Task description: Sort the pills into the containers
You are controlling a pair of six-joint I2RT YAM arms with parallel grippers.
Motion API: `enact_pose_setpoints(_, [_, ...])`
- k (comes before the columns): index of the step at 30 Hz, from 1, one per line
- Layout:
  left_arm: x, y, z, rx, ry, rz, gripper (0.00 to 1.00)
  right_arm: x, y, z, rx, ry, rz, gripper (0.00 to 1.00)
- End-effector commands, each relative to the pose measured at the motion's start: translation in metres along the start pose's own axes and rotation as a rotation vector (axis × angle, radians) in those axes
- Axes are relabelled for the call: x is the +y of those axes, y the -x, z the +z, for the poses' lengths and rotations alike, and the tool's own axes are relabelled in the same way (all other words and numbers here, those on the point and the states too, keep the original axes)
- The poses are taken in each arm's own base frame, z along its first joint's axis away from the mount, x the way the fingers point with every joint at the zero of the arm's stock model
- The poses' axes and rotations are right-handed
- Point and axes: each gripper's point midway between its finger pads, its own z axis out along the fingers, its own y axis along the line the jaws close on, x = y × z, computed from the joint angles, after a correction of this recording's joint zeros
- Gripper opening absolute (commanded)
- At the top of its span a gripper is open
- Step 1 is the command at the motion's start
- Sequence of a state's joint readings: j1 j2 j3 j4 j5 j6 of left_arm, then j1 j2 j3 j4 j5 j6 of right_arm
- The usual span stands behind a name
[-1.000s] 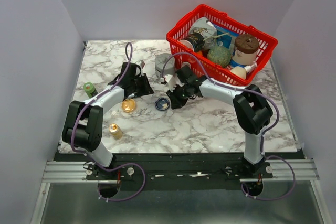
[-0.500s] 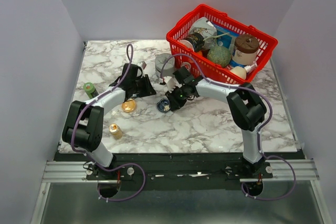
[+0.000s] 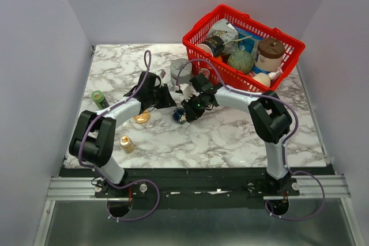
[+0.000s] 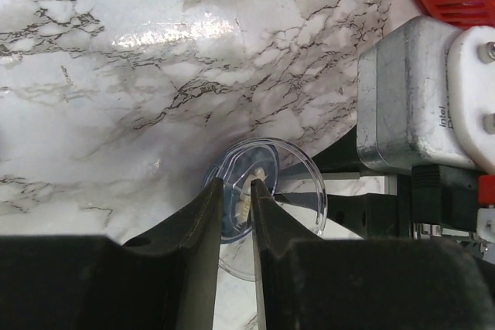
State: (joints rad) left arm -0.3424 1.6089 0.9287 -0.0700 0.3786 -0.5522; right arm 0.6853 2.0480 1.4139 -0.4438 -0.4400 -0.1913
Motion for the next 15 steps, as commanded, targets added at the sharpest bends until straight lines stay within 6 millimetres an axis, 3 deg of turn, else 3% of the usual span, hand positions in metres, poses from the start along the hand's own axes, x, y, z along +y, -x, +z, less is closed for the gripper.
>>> enact_pose_setpoints(1, [0.009, -0.013, 0.006, 0.032, 0.035, -0.007, 0.28, 0.003, 0.008, 0.000, -0.019, 0.018, -0.005, 0.27])
enact_pose_setpoints(15, [0.018, 0.001, 0.003, 0.010, 0.113, 0.031, 0.29, 0.007, 0.013, -0.006, -0.036, 0.027, -0.022, 0.28])
